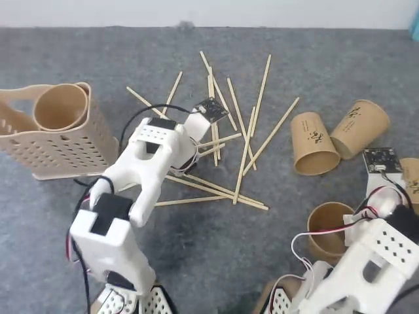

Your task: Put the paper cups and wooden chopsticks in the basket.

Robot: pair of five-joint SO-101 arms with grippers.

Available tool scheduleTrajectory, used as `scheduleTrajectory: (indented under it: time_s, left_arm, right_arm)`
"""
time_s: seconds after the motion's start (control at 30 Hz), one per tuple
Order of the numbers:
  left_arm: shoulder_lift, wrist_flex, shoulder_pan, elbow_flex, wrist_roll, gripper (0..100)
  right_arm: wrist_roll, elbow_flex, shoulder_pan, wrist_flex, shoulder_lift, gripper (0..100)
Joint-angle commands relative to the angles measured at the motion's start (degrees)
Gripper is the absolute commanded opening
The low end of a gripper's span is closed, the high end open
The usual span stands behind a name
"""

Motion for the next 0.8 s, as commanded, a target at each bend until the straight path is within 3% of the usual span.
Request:
scheduleTrajectory:
  time_s: [0.0, 0.33, 0.53, 0.77]
  left_arm:
    - [0.6, 2.5, 0.4, -3.2, -0.3, 2]
    - [-5.0, 10.9, 3.1, -4.0, -0.3, 1]
    - [-24.6, 17.0, 1.9, -3.6, -0.2, 1]
    - [-47.0, 17.1, -4.0, -4.0, 1.7, 1]
  right_arm:
    - [0.4, -0.4, 0.0, -1.7, 0.0, 0.7]
    - [0.3, -0.4, -0.3, -1.6, -0.1, 0.7]
    - [0.5, -0.3, 0.0, -1.3, -0.3, 0.7]
    - [0.4, -0.3, -0.2, -1.2, -0.2, 0.7]
